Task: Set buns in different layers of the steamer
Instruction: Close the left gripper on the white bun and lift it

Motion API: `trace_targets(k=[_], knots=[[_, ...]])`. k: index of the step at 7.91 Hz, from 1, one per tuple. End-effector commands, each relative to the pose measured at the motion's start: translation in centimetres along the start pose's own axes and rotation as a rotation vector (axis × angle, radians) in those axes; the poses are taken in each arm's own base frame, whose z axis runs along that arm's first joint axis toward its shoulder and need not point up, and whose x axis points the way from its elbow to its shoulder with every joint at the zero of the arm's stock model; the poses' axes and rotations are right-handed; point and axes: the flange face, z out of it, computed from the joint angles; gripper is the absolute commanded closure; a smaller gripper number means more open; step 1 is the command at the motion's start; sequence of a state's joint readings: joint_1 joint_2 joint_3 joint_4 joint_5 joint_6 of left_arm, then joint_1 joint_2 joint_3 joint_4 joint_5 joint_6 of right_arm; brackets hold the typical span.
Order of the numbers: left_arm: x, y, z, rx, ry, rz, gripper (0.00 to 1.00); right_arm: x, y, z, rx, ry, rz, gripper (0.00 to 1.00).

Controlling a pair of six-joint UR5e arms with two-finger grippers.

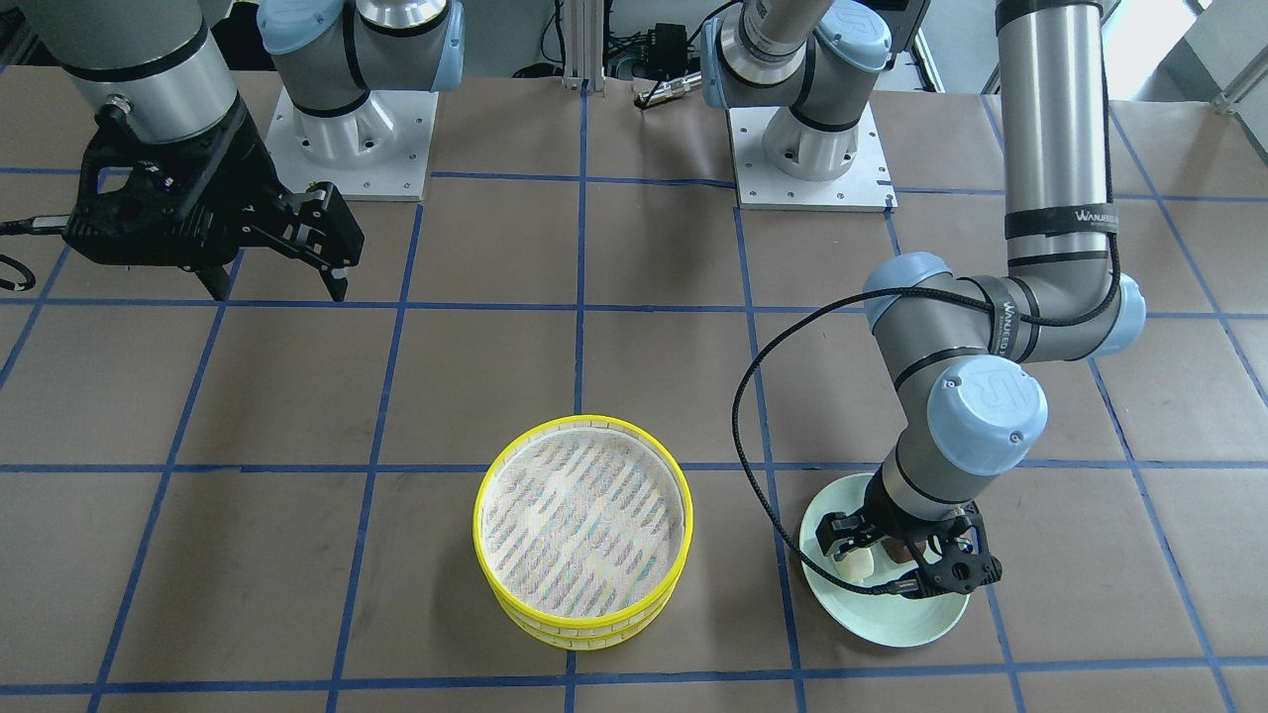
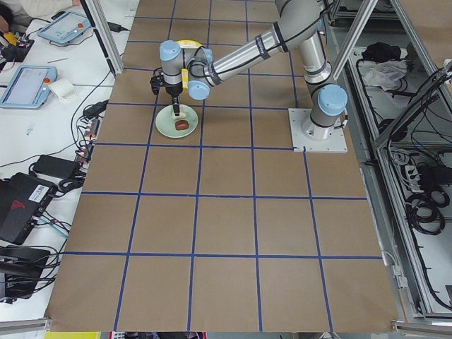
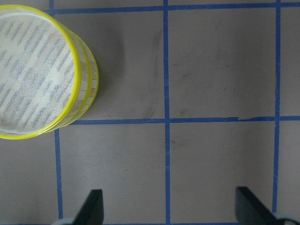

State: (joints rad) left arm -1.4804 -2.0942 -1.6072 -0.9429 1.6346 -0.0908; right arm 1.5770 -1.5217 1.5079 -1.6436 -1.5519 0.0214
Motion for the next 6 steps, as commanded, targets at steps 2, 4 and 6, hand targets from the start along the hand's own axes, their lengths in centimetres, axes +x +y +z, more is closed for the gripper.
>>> trace_targets(k=[2,4,6], knots=[[0.25,-0.03,1.88,-0.028,0.011,-0.001,0.19,-0.01,-0.01,-0.01,0.001,-0.001,0.0,0.0],[0.31,-0.02,1.98,-0.03,0.016,-0.023,0.19,0.01,-0.03,0.15,-0.002,0.0,0.0,0.0],[0.42,-0.01,1.97,-0.032,0.026,-0.058,0.19,0.01,-0.02,0.16,-0.004,0.001,0.0,0.0]])
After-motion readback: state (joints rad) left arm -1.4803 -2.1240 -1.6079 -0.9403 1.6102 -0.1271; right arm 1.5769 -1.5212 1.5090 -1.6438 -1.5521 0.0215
